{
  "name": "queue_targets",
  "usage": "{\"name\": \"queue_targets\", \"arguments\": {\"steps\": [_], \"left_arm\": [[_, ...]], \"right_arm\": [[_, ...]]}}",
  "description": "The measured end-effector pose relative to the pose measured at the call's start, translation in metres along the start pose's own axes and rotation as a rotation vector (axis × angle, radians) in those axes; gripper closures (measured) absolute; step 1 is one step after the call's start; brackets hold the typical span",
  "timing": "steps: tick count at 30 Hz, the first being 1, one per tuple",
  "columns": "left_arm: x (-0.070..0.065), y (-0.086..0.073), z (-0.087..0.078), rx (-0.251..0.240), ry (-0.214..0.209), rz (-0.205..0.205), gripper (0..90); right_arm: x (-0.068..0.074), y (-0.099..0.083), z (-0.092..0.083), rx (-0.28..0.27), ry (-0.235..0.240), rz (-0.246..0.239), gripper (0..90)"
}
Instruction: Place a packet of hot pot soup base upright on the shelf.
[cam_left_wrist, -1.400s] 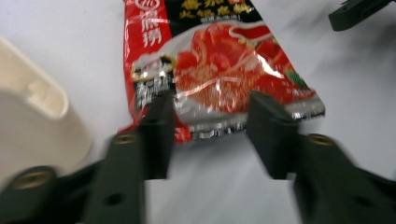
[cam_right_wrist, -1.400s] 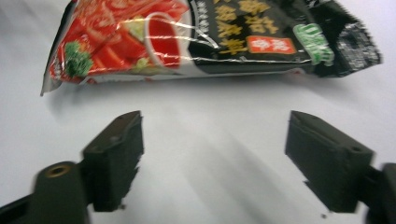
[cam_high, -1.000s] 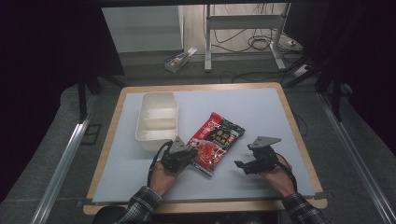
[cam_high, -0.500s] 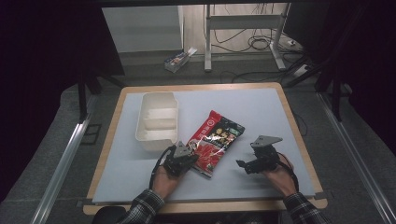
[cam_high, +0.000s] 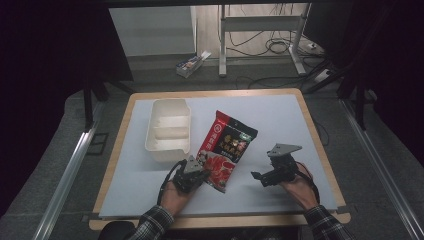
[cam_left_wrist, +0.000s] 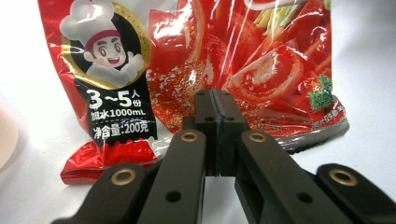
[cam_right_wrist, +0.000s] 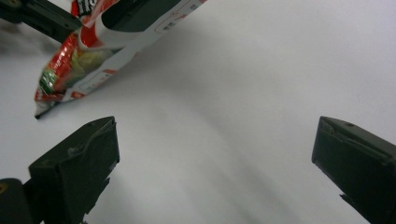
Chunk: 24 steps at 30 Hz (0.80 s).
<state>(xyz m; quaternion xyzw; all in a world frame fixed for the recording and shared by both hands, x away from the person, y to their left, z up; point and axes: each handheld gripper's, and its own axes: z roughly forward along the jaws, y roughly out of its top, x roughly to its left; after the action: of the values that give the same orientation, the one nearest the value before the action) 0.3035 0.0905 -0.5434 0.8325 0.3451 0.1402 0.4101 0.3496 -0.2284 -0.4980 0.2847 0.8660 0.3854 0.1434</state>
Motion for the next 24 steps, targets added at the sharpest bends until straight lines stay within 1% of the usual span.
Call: {"name": "queue_targets", "arguments": {"steps": [2,5,7,8,9,10,13,14,16,17,19,20,21,22,24], "left_arm": [[0.0,0.0,0.0,0.01,-0.001,0.006,90.0],[0.001,0.0,0.001,0.013,-0.007,0.002,90.0],[0.002,0.0,0.001,0.012,-0.009,0.001,90.0],[0.002,0.0,0.001,0.013,-0.006,0.006,90.0],[0.001,0.0,0.001,0.014,-0.007,0.004,90.0],[0.002,0.0,0.001,0.014,-0.007,0.006,90.0],[0.001,0.0,0.001,0.014,-0.008,0.003,90.0],[0.002,0.0,0.001,0.014,-0.009,0.002,90.0],[0.002,0.0,0.001,0.015,-0.011,0.004,90.0],[0.002,0.0,0.001,0.014,-0.011,0.004,90.0],[0.002,0.0,0.001,0.015,-0.01,0.004,90.0],[0.002,0.0,0.001,0.015,-0.011,0.005,90.0],[0.002,0.0,0.001,0.015,-0.011,0.005,90.0],[0.002,0.0,0.001,0.016,-0.011,0.007,90.0],[0.002,0.0,0.001,0.016,-0.012,0.006,90.0]], "right_arm": [[-0.001,0.004,0.0,-0.008,0.009,0.008,0.0],[-0.003,0.009,0.001,-0.02,0.018,0.013,0.0],[-0.006,0.015,0.001,-0.033,0.035,0.028,0.0],[-0.008,0.019,0.001,-0.047,0.057,0.046,0.0],[-0.009,0.023,0.001,-0.061,0.069,0.053,0.0],[-0.009,0.027,0.0,-0.067,0.072,0.05,0.0],[-0.01,0.04,0.001,-0.072,0.059,0.032,0.0],[-0.011,0.05,0.003,-0.067,0.051,0.033,0.0],[-0.012,0.053,0.005,-0.068,0.051,0.038,0.0],[-0.014,0.063,0.009,-0.067,0.06,0.055,0.0],[-0.014,0.067,0.01,-0.067,0.063,0.058,0.0],[-0.016,0.077,0.014,-0.08,0.073,0.091,0.0],[-0.016,0.077,0.014,-0.08,0.073,0.091,0.0],[-0.017,0.085,0.02,-0.075,0.097,0.118,0.0],[-0.017,0.092,0.024,-0.07,0.106,0.122,0.0]]}}
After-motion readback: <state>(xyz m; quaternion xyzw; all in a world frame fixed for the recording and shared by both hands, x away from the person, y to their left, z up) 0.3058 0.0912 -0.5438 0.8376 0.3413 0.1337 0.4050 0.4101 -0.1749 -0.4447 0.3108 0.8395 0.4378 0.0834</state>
